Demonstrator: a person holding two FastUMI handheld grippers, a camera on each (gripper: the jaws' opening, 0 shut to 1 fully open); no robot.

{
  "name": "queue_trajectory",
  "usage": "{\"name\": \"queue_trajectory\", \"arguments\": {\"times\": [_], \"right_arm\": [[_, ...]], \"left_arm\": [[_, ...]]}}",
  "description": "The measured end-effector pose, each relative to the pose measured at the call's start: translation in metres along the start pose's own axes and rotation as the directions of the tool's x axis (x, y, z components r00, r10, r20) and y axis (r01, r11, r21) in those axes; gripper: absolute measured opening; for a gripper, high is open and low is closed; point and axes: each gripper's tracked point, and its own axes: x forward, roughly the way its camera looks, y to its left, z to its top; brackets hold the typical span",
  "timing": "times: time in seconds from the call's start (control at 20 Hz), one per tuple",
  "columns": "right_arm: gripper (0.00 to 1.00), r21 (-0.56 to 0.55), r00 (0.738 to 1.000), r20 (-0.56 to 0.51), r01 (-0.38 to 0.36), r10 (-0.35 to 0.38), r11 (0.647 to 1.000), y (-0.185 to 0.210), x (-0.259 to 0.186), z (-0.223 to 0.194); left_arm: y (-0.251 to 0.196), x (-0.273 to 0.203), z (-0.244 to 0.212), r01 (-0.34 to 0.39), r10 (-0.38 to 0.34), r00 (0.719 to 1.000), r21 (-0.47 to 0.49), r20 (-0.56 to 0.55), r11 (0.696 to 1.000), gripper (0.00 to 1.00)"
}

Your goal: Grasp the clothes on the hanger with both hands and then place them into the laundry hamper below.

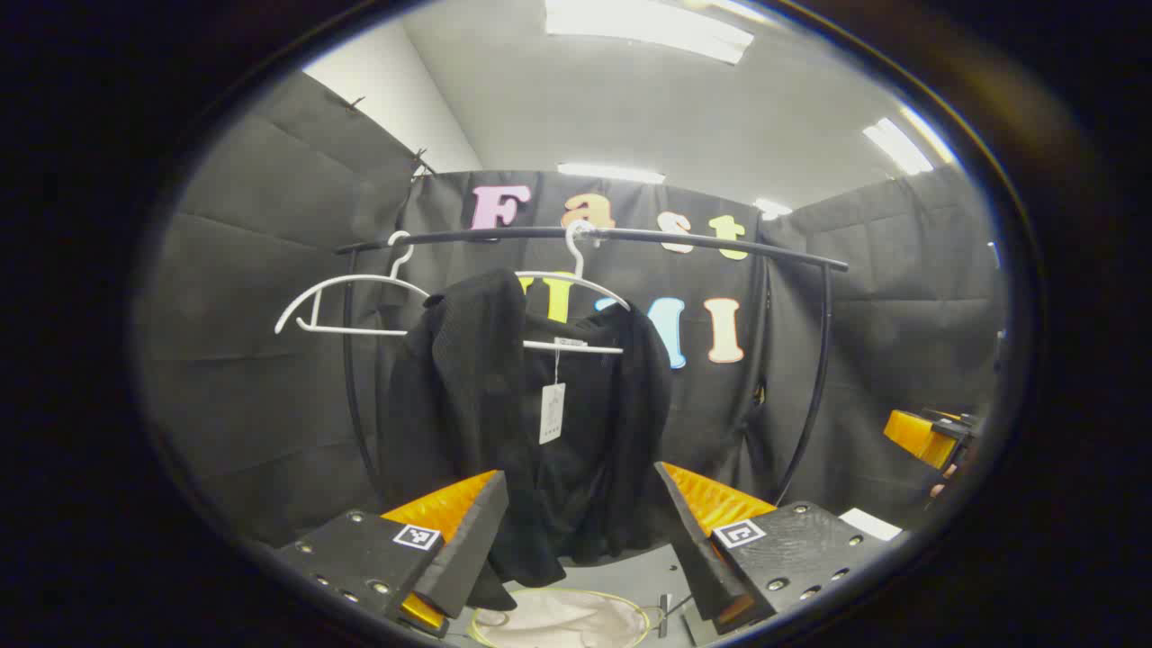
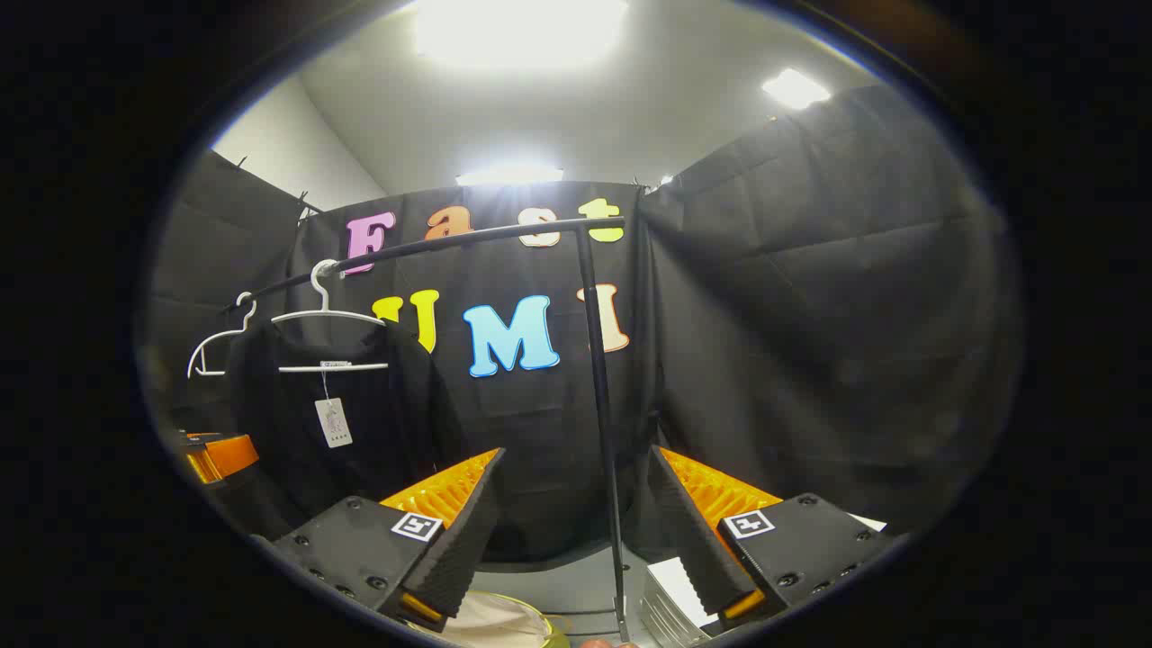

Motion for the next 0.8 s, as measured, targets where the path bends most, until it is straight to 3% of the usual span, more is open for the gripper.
{"name": "queue_trajectory", "arguments": {"times": [0.8], "right_arm": [[0.98, -0.001, 1.000, -0.027, -0.015, 0.015, 1.000, 0.007, -0.012, -0.009]], "left_arm": [[-0.004, -0.011, 0.002, 0.001, -0.002, 1.000, 0.022, 0.016, 1.000, 0.94]]}}
